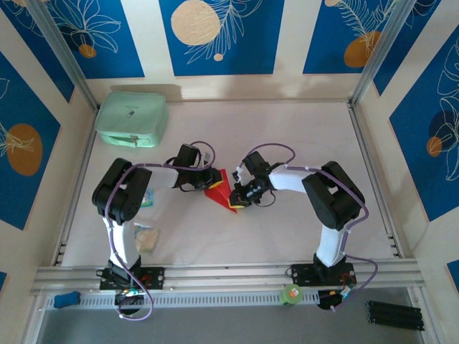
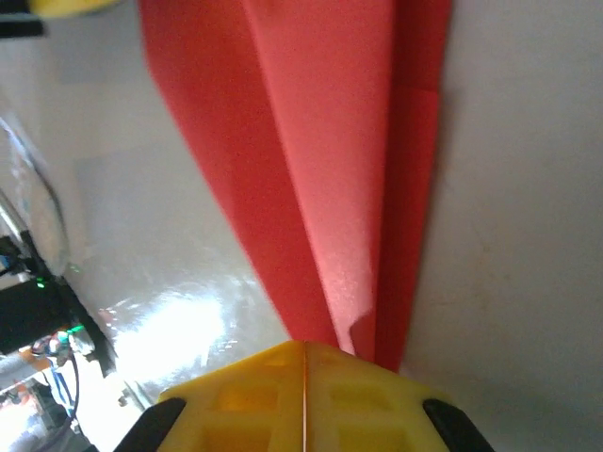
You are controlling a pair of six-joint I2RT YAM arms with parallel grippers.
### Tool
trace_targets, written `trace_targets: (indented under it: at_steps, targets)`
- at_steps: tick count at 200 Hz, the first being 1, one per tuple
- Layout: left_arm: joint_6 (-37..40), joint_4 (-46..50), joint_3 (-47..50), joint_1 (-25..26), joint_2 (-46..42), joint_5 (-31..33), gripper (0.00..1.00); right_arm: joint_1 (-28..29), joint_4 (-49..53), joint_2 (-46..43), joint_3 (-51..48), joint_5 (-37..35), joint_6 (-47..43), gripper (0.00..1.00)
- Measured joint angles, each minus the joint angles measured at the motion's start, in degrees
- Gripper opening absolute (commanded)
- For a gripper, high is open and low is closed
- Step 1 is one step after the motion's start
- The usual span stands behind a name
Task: Fold a paper plane with a square sheet of paper (pick it up from the middle)
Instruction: Fourth fold the wing at the center of the table.
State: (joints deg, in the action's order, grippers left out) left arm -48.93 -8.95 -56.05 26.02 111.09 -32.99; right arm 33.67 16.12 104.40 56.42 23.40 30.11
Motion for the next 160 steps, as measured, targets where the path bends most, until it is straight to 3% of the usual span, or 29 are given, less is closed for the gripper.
trace_targets:
  at_steps: [69,160]
  targets:
    - [0.0,0.0,0.0,0.0,0.1,0.0,0.2,1.4,-1.7,0.7,7.1,-4.0,4.3,0.02]
    - [-0.2,0.2,0.0,0.0,0.3,0.5,0.17,2.4,-1.5,5.5,5.9,-6.5,6.6,0.01]
